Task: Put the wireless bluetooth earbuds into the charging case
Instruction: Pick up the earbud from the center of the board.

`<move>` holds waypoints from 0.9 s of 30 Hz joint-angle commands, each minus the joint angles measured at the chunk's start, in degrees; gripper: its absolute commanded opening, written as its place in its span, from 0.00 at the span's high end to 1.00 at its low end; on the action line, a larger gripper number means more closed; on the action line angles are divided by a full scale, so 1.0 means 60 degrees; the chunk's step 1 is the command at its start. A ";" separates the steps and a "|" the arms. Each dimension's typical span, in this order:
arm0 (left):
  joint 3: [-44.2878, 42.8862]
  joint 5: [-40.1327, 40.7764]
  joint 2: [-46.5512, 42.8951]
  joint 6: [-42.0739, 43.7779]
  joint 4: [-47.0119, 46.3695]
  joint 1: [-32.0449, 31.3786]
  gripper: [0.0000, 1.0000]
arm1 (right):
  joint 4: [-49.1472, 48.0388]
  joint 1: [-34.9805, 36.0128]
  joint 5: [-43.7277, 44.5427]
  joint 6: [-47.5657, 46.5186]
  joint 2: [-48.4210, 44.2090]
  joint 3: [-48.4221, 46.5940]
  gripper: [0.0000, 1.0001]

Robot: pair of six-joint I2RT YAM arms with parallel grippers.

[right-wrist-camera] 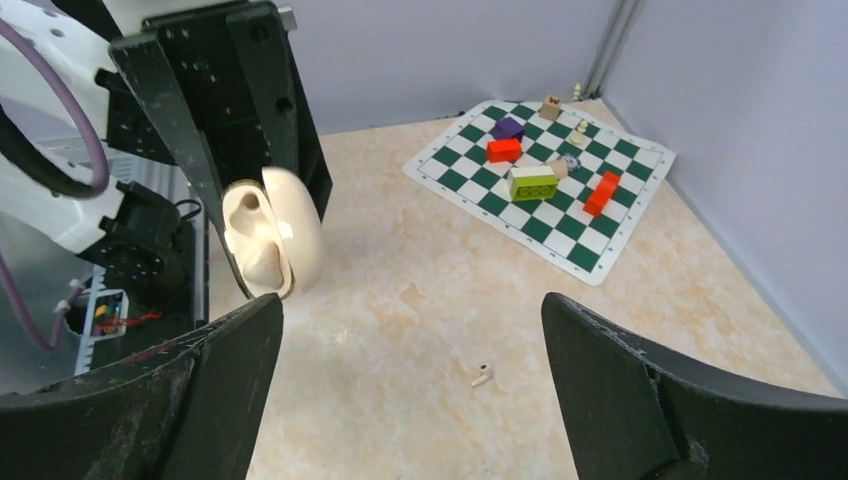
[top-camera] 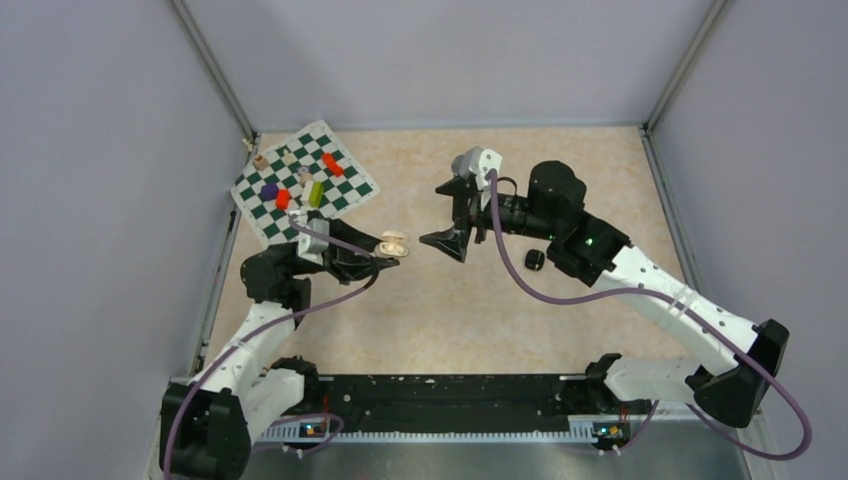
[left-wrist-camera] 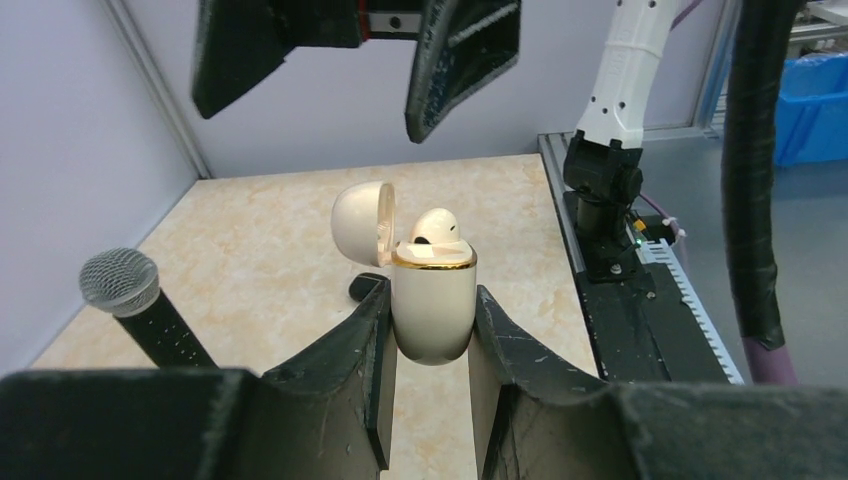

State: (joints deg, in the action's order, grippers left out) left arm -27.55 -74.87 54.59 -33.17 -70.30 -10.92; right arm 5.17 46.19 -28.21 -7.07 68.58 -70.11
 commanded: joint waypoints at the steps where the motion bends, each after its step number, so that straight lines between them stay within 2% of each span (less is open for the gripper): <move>1: -0.0198 0.0764 -0.0077 -0.1131 -0.1029 0.0479 1.00 | -0.0509 -0.0104 0.0907 -0.0566 -0.0387 0.0333 0.01; 11: -0.0595 0.1330 0.0141 -0.1781 -0.1086 0.2214 1.00 | 0.0448 -0.0140 0.1266 -0.1062 0.1169 -0.0831 0.05; 17: 0.0071 0.1601 -0.0257 -0.1124 -0.0772 0.3326 1.00 | 0.0254 -0.0134 0.1162 -0.0862 0.2836 -0.1470 0.07; 21: 0.0528 0.2051 -0.0507 -0.0493 -0.0502 0.3552 1.00 | -0.0013 -0.0145 0.1359 -0.0465 0.3508 -0.1656 0.07; 27: 0.1169 0.2706 -0.0897 -0.0857 -0.1481 0.3916 1.00 | -0.0143 -0.0135 0.2064 -0.0242 0.4258 -0.1669 0.06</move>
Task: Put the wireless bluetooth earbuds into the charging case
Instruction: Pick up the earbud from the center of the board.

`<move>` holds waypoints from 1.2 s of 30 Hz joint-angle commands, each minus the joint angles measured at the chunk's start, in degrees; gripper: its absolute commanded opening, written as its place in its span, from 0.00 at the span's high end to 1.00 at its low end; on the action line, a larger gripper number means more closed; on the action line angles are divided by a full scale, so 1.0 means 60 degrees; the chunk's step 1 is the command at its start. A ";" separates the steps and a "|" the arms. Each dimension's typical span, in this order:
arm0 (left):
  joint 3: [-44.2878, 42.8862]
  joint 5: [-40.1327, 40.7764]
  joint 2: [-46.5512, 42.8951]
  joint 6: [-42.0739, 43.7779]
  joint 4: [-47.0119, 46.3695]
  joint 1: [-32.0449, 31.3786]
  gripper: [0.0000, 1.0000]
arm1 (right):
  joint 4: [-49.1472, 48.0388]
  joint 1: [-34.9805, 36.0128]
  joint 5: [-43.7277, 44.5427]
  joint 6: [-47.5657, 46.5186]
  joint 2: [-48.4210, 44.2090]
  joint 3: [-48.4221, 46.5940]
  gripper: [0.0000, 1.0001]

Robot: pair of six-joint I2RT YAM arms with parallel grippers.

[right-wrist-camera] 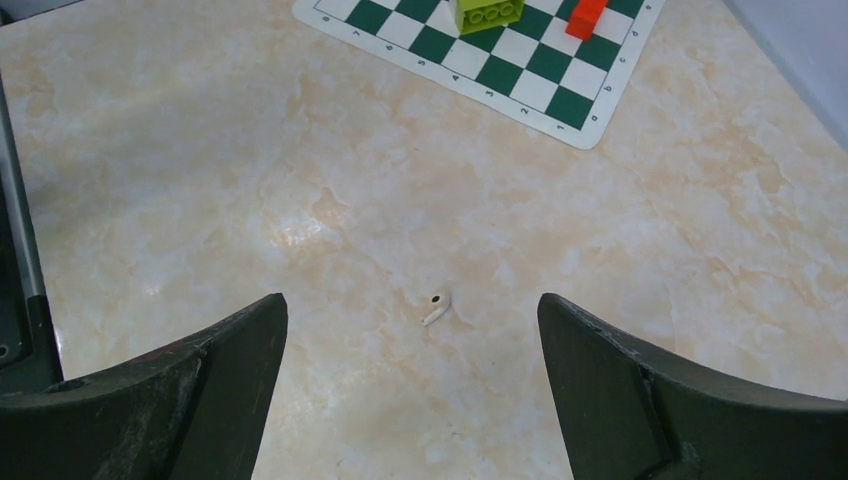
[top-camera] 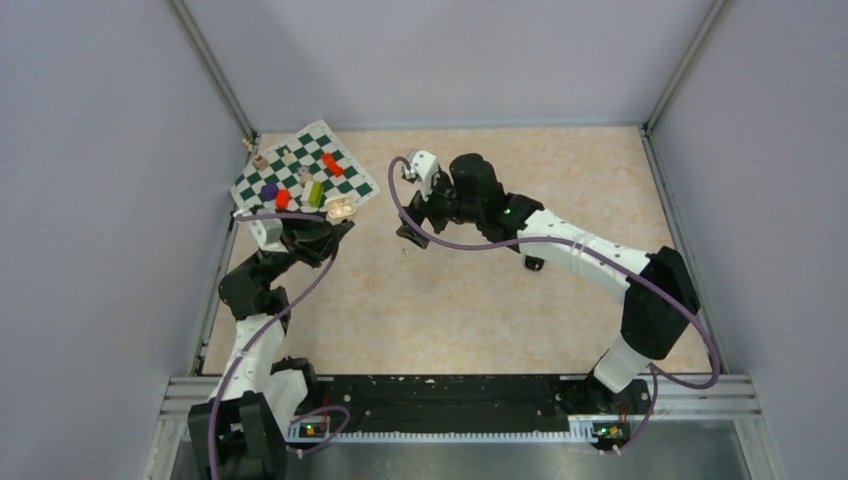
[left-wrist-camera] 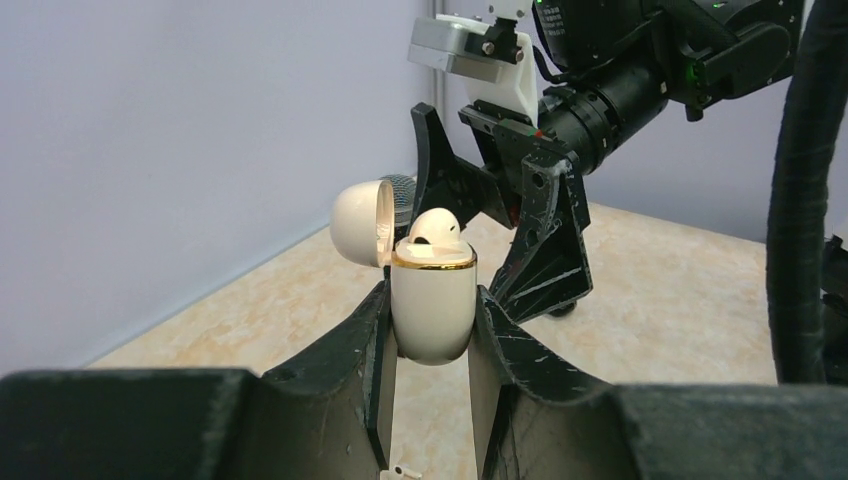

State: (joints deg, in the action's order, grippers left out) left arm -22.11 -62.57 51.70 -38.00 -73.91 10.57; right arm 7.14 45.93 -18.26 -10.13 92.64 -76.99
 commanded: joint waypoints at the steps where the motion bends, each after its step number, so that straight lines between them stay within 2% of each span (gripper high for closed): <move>1: 0.0345 0.0672 -0.0566 -0.0059 -0.0805 0.0403 1.00 | -0.0477 -0.0093 0.0431 0.0366 0.0413 -0.0532 0.07; 4: 0.0503 0.0757 -0.0960 0.0164 -0.0457 0.0465 1.00 | -0.0424 -0.0083 0.0413 0.0666 0.0758 -0.0496 0.07; 13: 0.0578 0.0573 -0.0893 0.0000 -0.0569 0.0465 1.00 | -0.1100 -0.0088 0.0607 0.1285 0.1493 0.0181 0.14; 29: 0.0696 0.0372 -0.0854 0.0158 -0.0430 0.0458 1.00 | -0.1011 0.0152 0.1832 0.1301 0.3352 -0.0246 0.29; 36: 0.0726 0.0319 -0.0776 0.0076 -0.0480 0.0447 1.00 | -0.1076 0.0172 0.1494 0.1615 0.3823 -0.0293 0.31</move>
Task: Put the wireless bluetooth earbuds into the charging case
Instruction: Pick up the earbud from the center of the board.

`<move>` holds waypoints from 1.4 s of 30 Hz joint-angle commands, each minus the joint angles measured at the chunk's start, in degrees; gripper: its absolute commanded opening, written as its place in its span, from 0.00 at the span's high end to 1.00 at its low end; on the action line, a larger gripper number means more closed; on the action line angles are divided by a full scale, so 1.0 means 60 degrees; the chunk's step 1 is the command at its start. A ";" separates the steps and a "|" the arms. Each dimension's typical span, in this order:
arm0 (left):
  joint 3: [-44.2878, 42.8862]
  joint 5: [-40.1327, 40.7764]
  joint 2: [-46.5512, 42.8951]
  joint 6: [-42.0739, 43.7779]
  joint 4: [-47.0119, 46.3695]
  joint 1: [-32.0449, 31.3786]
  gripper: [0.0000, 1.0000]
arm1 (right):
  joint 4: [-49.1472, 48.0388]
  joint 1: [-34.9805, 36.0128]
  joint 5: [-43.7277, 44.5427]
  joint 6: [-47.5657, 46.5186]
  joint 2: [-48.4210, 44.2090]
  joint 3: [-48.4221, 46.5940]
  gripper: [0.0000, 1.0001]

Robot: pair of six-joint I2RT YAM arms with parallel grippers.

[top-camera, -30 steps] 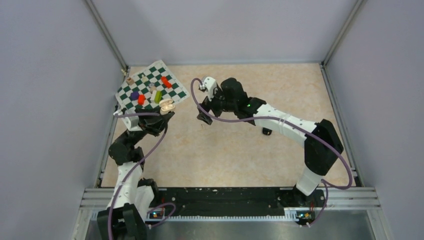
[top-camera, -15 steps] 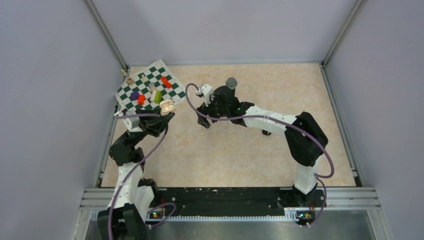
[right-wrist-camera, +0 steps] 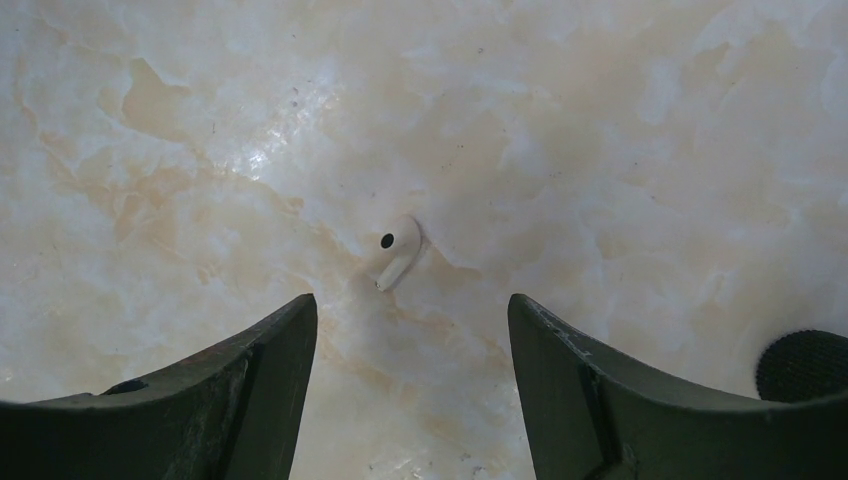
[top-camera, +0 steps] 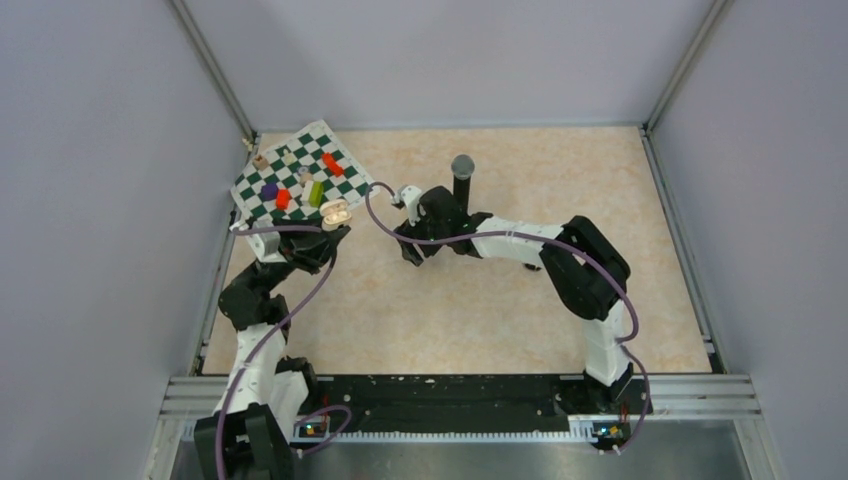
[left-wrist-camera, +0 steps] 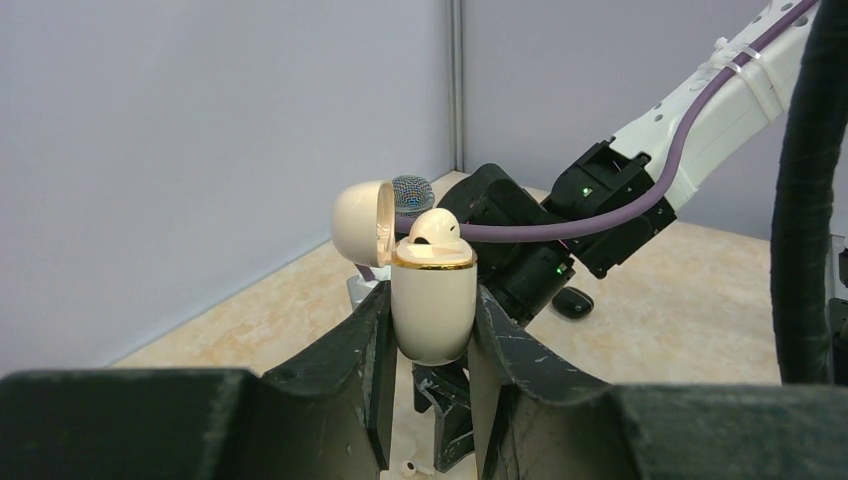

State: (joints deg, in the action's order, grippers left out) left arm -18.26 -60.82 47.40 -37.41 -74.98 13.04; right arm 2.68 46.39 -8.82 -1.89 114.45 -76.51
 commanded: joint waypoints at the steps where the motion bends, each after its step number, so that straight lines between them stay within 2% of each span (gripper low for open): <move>1: 0.0077 0.0021 -0.0038 -0.0042 -0.0324 0.0039 1.00 | -0.0364 0.0089 -0.0181 0.0388 0.0275 -0.0360 0.30; 8: -0.0007 -0.0014 0.0009 -0.0321 -0.0405 0.0024 1.00 | 0.0391 0.0040 -0.0413 0.0712 0.1302 -0.1520 0.30; 11: 0.0008 -0.0003 -0.0196 -0.0146 -0.0183 0.0039 1.00 | 0.1510 -0.0023 -0.0771 0.0707 0.2022 -0.2772 0.39; 15: -0.0018 -0.0003 -0.0272 -0.0114 -0.0050 0.0039 1.00 | 0.2482 -0.0071 -0.1347 0.0540 0.2521 -0.3598 0.47; 18: -0.0032 0.0018 -0.0193 -0.0121 -0.0042 0.0039 1.00 | 0.2888 -0.0062 -0.1612 0.0414 0.2509 -0.3659 0.52; 22: -0.0047 -0.0003 -0.0128 -0.0166 -0.0057 0.0039 1.00 | 0.3404 -0.0054 -0.1572 0.0095 0.2310 -0.3618 0.65; 29: -0.0063 0.0000 -0.0047 -0.0300 -0.0130 0.0024 1.00 | 0.3873 -0.0056 -0.1461 -0.0375 0.1611 -0.3394 0.78; 33: -0.0062 -0.0005 -0.0081 -0.0323 -0.0130 0.0027 1.00 | 0.4075 0.0012 -0.1448 -0.0626 0.1247 -0.3218 0.78; 38: -0.0073 0.0008 -0.0096 -0.0380 -0.0156 0.0024 1.00 | 0.4376 0.0131 -0.1149 -0.0936 0.1070 -0.3276 0.71; 42: -0.0089 -0.0001 -0.0099 -0.0434 -0.0160 0.0024 1.00 | 0.5022 0.0184 -0.0709 -0.1264 0.1286 -0.3820 0.69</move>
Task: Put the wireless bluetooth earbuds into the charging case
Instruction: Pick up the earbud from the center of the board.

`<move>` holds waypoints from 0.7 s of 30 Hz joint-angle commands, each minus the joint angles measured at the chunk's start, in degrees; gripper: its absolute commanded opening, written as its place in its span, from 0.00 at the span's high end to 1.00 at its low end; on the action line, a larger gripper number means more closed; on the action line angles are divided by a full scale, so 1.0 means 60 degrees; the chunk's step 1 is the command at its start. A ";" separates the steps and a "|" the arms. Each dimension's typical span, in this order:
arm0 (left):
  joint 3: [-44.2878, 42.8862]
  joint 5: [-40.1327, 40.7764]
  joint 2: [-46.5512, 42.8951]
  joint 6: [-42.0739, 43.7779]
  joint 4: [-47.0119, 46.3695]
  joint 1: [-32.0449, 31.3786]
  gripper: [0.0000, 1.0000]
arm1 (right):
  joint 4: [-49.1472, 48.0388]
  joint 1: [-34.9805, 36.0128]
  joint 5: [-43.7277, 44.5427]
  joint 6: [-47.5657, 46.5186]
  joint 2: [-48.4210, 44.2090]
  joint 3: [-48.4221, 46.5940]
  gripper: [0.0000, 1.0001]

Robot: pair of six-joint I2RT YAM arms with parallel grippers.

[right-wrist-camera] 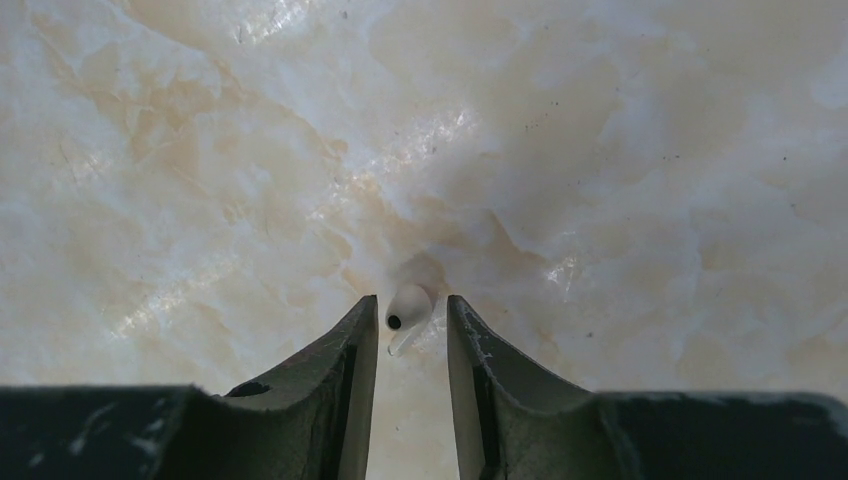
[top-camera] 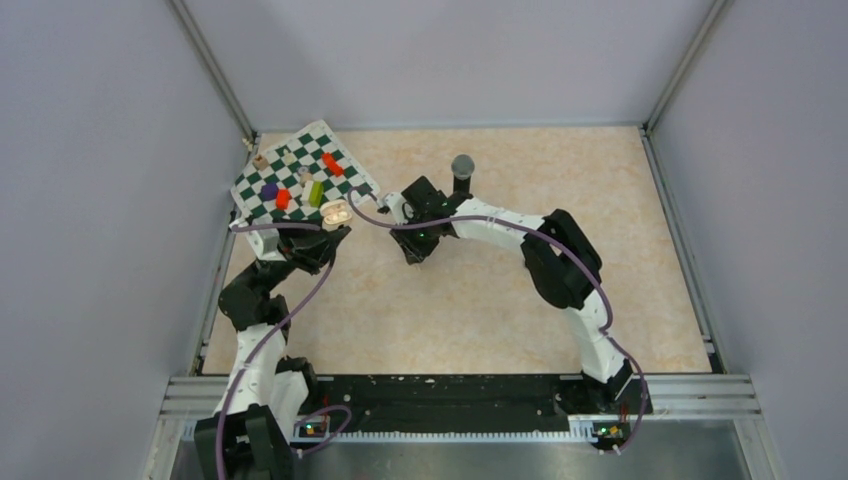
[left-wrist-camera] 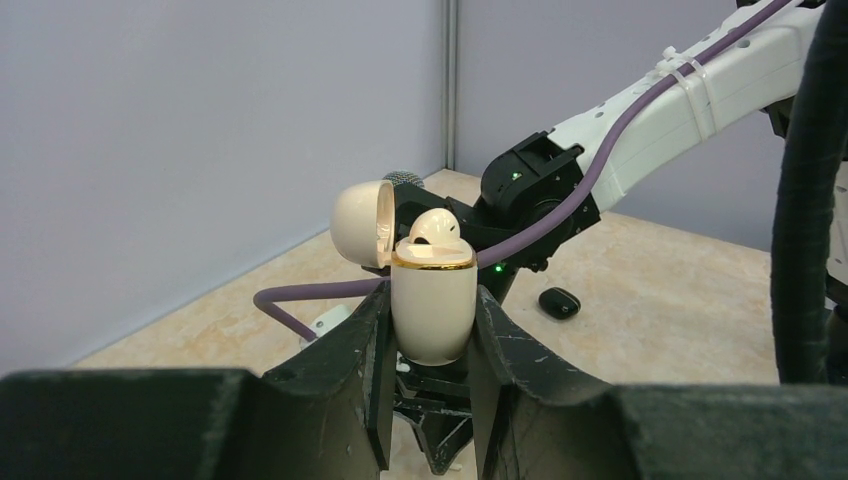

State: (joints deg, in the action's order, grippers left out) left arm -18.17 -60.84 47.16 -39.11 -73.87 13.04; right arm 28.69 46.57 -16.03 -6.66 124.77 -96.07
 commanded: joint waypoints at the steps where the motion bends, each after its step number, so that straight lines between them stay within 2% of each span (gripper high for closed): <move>1: -0.0098 0.0016 -0.0062 -0.0167 -0.0345 0.0024 1.00 | 0.0967 0.0168 0.0647 -0.0560 -0.0313 -0.0777 0.68; 6: -0.0097 0.0021 -0.0067 -0.0161 -0.0345 0.0024 1.00 | 0.2194 0.0246 0.1217 -0.0976 0.0209 -0.1720 0.65; 13: -0.0091 0.0015 -0.0053 -0.0162 -0.0360 0.0029 1.00 | 0.2495 0.0397 0.1176 -0.1015 0.0539 -0.2341 0.60; 21: -0.0091 0.0013 -0.0057 -0.0160 -0.0375 0.0021 1.00 | 0.2915 0.0634 0.1470 -0.1049 0.1219 -0.2753 0.59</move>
State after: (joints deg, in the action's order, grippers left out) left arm -18.17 -60.84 47.16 -39.33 -73.87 13.04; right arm 43.75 49.04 -8.97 -12.36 129.99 -109.67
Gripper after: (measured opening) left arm 0.329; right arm 0.409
